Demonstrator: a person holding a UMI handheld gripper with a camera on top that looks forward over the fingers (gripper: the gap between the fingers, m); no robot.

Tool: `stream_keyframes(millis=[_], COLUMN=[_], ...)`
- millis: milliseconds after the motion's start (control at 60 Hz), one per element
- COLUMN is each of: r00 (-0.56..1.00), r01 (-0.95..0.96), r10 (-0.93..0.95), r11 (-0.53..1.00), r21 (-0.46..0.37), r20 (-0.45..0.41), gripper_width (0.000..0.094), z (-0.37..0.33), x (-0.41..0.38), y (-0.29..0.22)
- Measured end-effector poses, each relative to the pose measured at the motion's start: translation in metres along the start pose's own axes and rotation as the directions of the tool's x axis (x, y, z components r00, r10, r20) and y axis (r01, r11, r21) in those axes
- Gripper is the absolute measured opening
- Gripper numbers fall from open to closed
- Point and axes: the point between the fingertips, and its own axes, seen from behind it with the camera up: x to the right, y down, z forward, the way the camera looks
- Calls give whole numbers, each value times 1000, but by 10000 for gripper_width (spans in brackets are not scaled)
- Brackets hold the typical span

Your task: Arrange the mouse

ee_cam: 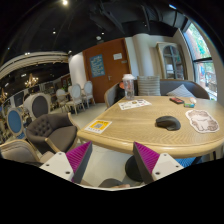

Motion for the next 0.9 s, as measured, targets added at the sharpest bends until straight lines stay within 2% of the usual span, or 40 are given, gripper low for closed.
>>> stream_keyframes(millis=[133, 383, 500, 683, 817, 867, 900], r00=[997, 955, 926, 904, 916, 922, 928], r01=[-5, -22, 9, 22, -5, -26, -35], r10=[3, 14, -40, -86, -71, -53, -44], r11=[1000, 999, 996, 988, 982, 980, 978], r21=[-18, -27, -84, -156, -190, -198, -205], r20=[-83, -296, -375, -420, -394, -383, -370], gripper_width=[848, 846, 844, 845, 824, 792, 733], z=[8, 33, 51, 77, 109, 123, 134], x=[52, 170, 216, 267, 284, 288, 291], y=[2, -11, -12, -26, -39, -44, -48])
